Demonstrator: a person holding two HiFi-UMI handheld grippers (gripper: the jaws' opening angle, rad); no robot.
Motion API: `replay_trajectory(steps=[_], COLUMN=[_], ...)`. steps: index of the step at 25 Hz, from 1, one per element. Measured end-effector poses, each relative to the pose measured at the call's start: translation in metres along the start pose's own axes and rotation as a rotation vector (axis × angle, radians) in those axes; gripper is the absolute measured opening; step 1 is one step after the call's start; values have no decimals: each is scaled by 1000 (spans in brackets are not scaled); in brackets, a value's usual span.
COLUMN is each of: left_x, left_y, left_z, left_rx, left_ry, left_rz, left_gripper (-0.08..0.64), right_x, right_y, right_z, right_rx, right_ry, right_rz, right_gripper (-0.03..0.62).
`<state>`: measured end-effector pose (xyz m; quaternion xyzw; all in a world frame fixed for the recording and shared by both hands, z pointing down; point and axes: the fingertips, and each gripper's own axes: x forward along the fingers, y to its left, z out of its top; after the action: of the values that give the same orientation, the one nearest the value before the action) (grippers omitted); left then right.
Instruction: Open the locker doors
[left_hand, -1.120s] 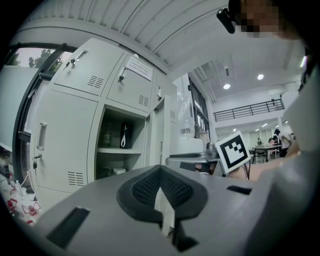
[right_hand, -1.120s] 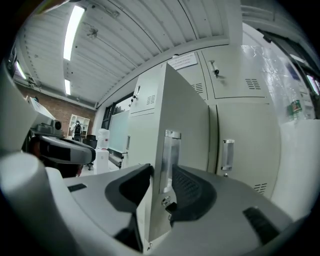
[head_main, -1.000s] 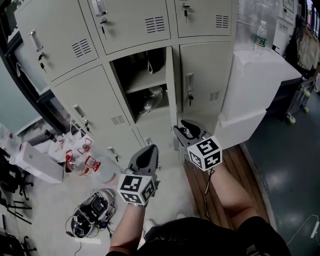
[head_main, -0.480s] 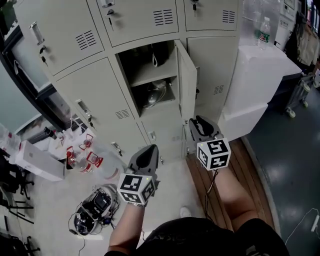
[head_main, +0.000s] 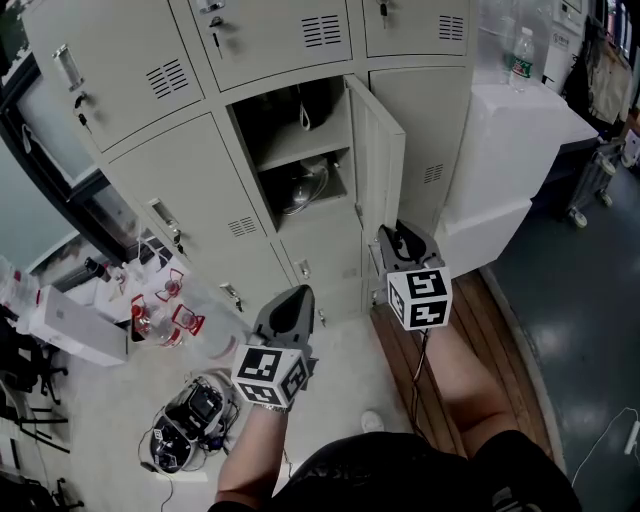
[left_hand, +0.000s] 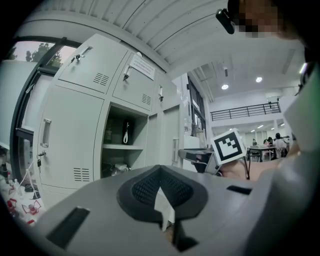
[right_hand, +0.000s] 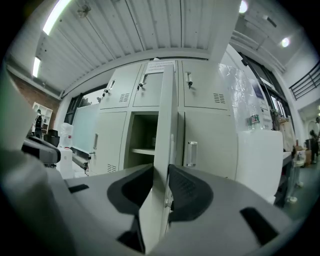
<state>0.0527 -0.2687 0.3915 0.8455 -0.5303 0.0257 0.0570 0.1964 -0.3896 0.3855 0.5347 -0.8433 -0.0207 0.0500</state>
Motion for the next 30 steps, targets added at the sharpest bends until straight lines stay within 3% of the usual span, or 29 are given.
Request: replay_trajectory(steps=[15, 19, 22, 30], left_x=[-3, -18, -33, -88], left_y=[-7, -3, 1, 16], left_z=[-4, -3, -4, -7], left_rx=[-6, -8, -13, -13], left_ry=[-6, -12, -18, -19], left_rz=[15, 27, 34, 55], left_gripper=[-2, -2, -2, -2], right_x=[-9, -23, -36, -63], right_y=[-19, -16, -4, 68], right_z=[-3, 2, 7, 10], right_rx=[17, 17, 24, 34], right_ry=[7, -15, -33, -3], right_rz=[-20, -50, -49, 38], right_gripper=[90, 57, 3, 0])
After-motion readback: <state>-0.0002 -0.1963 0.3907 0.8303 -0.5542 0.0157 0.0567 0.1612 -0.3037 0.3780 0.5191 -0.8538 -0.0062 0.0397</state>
